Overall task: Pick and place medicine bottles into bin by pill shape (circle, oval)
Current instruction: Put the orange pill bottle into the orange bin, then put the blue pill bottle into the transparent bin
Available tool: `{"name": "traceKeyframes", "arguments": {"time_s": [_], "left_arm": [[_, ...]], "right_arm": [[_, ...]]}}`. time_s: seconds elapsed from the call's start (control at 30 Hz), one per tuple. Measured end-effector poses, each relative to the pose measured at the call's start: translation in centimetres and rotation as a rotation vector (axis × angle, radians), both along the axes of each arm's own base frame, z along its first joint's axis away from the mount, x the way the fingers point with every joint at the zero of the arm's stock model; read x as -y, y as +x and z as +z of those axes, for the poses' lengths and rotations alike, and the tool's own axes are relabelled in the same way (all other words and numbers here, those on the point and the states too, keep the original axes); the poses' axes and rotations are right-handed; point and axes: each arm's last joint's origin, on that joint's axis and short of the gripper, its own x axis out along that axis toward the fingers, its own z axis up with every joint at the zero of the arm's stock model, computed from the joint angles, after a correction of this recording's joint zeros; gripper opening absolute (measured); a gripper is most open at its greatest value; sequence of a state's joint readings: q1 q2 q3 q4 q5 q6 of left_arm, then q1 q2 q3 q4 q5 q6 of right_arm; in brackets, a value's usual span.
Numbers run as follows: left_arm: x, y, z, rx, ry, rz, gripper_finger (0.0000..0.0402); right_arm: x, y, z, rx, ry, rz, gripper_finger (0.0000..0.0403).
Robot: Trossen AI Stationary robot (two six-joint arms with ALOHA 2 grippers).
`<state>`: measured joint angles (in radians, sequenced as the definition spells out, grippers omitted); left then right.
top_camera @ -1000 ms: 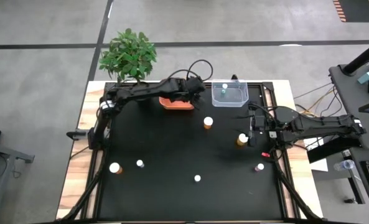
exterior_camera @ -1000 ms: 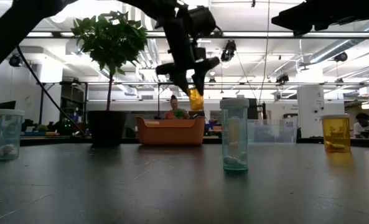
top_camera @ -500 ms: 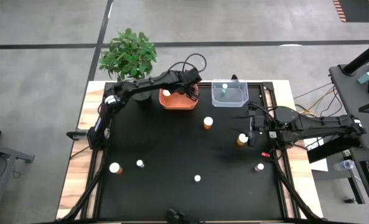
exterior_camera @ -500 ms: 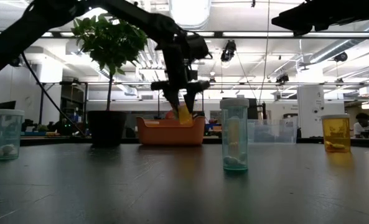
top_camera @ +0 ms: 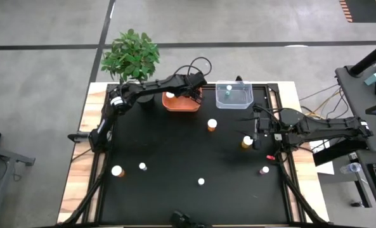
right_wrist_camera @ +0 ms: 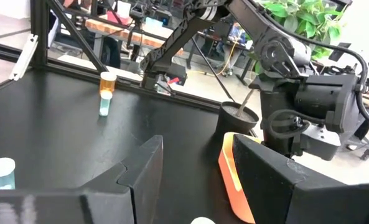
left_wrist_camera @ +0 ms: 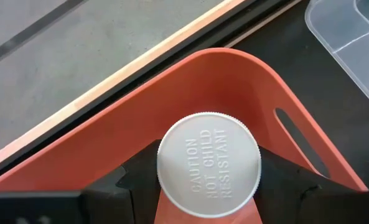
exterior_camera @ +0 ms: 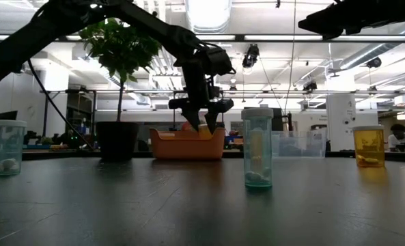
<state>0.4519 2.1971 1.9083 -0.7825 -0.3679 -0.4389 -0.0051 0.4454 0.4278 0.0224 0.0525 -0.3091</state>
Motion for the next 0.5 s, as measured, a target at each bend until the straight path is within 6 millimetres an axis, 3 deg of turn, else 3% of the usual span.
{"name": "traceKeyframes", "arguments": {"time_s": [0.5], "left_arm": [[-0.01,0.01,-0.03,0.001,0.004,0.001,0.0248]], "right_arm": [[0.0,-0.01,0.05,0.002,0.001,0.0,0.0187]]}}
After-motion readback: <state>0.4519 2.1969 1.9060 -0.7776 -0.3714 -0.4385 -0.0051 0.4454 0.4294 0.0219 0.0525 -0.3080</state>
